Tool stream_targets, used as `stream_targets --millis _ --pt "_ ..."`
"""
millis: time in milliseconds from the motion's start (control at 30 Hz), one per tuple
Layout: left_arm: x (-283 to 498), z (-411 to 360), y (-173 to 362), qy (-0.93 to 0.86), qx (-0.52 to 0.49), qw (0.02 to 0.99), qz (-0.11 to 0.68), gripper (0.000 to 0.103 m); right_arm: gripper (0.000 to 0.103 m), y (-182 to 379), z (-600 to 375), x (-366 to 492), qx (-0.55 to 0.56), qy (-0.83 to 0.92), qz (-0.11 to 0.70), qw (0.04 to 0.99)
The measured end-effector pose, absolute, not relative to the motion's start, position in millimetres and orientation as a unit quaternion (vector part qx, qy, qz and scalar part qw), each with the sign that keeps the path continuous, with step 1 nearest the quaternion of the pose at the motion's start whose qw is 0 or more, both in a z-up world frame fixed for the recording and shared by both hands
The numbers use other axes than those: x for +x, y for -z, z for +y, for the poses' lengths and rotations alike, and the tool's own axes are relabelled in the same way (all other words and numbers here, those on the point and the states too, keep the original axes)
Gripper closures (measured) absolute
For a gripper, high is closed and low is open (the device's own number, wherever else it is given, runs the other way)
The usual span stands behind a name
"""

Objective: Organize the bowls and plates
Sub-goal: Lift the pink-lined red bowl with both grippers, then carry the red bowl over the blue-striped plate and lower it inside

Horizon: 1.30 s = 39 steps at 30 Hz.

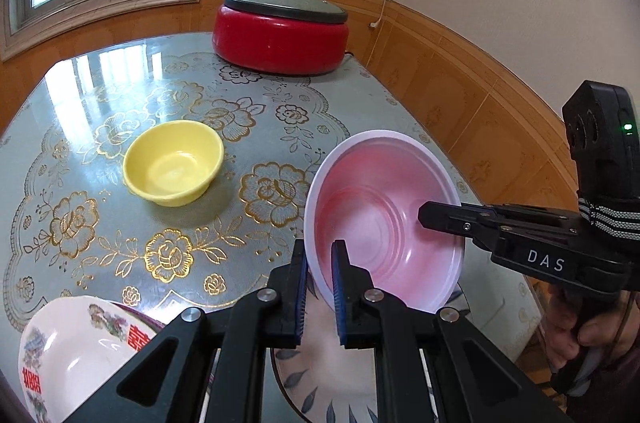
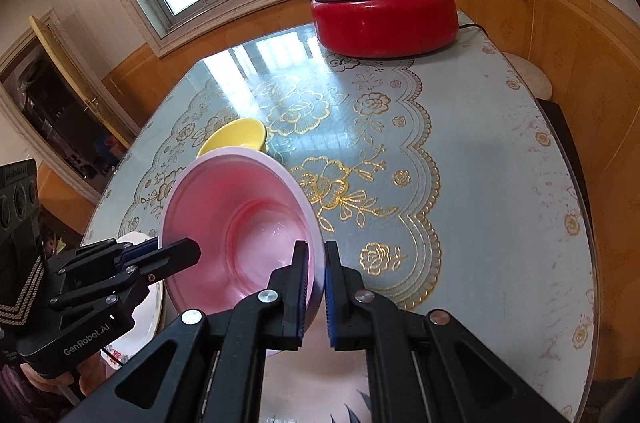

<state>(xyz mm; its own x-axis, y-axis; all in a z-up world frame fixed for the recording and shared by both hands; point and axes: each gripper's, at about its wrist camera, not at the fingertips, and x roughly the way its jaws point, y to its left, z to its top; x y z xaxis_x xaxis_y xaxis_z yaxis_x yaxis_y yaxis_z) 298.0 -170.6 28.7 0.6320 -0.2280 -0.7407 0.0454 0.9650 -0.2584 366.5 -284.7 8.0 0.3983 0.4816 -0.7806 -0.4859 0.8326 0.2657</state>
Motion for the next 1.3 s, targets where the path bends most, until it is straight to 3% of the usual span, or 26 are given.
stream_targets --millis 1300 --pt "247 -195 10 0.120 -0.106 0.865 0.475 0.092 0.094 32 -311 312 -0.002 -0.254 0.542 0.801"
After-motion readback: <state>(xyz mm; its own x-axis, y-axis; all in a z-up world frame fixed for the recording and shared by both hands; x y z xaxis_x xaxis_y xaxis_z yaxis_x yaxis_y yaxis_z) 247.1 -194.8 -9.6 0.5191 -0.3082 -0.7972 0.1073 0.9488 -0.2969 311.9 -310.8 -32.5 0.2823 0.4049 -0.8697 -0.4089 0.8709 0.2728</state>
